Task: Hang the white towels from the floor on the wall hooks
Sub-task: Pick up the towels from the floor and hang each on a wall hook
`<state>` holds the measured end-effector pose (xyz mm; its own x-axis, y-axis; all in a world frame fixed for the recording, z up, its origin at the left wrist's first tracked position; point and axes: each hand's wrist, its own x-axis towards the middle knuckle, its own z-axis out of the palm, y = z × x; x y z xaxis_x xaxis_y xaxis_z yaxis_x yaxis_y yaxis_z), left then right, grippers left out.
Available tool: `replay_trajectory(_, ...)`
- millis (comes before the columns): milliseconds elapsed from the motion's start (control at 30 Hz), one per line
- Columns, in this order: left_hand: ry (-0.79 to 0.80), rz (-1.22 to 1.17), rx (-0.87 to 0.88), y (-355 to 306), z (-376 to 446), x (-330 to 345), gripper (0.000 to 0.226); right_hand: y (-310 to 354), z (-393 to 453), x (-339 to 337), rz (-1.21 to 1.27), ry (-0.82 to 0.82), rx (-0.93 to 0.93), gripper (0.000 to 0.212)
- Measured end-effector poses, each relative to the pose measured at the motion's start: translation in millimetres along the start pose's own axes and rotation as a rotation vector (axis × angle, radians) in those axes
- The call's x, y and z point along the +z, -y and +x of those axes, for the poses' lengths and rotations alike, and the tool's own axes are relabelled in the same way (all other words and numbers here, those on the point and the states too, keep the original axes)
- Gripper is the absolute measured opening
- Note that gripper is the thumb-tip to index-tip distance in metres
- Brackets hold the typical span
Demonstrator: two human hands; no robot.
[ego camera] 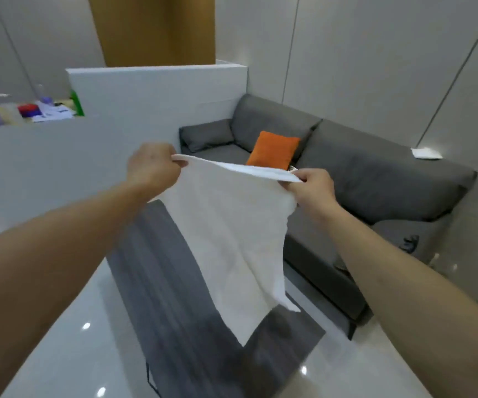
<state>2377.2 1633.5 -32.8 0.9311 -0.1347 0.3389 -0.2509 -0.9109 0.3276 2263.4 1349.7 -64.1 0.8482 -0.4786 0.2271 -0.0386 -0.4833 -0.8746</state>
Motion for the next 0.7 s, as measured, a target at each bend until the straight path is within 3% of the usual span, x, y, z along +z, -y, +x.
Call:
replay_trajectory(167, -0.345, 0.060, -0.121, -10, 13, -62, 0.032, 51, 78, -15, -0.004, -0.018, -0.307, 0.005)
replay_trajectory(367, -0.506, 0.119, -0.205, -55, -38, -55, 0.020, 17, 115, -29, -0.012, 0.124, -0.460, 0.013)
replay_trajectory(533, -0.440, 0.135, -0.329, -86, -107, -13, 0.030, -42, 103, -32, -0.109, 0.349, -0.469, 0.011)
replay_trajectory(700, -0.250, 0.253, -0.502, -92, -175, 43, 0.037, -111, 78, -20, -0.231, 0.535, -0.413, 0.017)
